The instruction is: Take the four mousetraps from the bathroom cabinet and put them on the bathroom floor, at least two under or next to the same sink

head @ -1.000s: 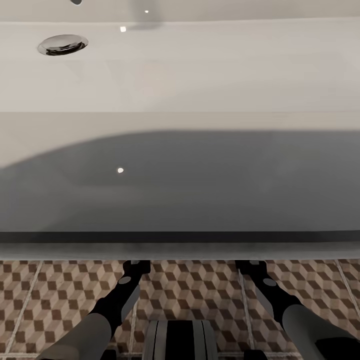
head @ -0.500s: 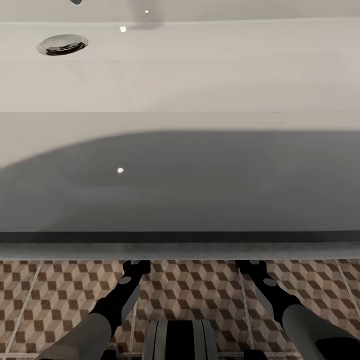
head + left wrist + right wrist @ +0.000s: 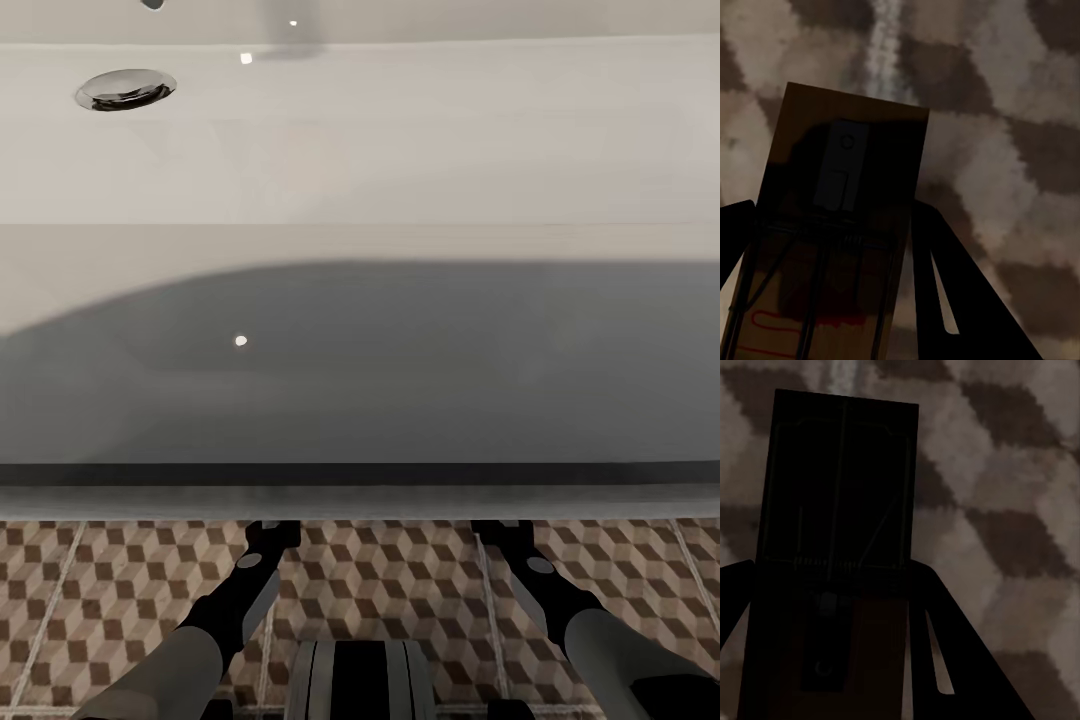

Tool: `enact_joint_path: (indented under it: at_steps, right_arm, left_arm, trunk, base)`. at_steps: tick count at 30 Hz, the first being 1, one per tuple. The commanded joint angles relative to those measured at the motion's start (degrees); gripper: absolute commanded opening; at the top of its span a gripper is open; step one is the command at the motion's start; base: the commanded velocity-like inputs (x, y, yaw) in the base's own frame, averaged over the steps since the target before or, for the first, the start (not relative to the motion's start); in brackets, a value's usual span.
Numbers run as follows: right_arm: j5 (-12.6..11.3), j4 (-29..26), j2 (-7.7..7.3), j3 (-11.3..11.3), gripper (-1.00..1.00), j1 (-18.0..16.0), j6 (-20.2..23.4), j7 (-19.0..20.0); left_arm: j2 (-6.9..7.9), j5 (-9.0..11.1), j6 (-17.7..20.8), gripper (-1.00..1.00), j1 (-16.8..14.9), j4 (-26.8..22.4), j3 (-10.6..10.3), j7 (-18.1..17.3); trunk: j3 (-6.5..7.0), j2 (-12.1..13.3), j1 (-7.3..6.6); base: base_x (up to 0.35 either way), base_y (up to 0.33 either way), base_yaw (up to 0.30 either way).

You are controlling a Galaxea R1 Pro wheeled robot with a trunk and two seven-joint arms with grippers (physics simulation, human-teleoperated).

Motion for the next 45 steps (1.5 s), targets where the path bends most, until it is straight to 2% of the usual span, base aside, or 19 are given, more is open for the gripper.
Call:
enact_joint_path:
  at_steps: [1,32,39,45]
  right_arm:
    - [-0.77,0.05,-0.03,0.50,-1.00,-0.03,-0.20,-0.14]
    - [-0.97,0.26,-0.03,0.58,-1.00,-0.03,0.31,-0.22]
    - [-0.97,0.26,-0.03,0.58,-1.00,-0.03,0.43,-0.22]
    - [-0.97,0.28,0.03,0.58,-1.00,-0.03,1.52,-0.22]
  left_arm:
    - [0.04,0.41,-0.19,-1.00,-0.03,0.06,-0.48,0.47]
    - [0.08,0.32,0.46,-1.00,-0.03,0.13,-0.48,0.90]
    - [0.10,0.36,3.36,-1.00,-0.03,0.13,-0.48,0.91]
    - [0.21,0.40,3.78,-1.00,-0.03,0.13,-0.48,0.91]
  trunk:
    - [-0.03,-0.01,-0.01]
    - [-0.03,-0.01,-0.01]
    - [-0.03,-0.01,-0.01]
    - [-0.03,-0.01,-0.01]
  base:
    - [0.000,0.000,0.000]
    - [0.000,0.000,0.000]
    - [0.000,0.000,0.000]
    - [0.000,0.000,0.000]
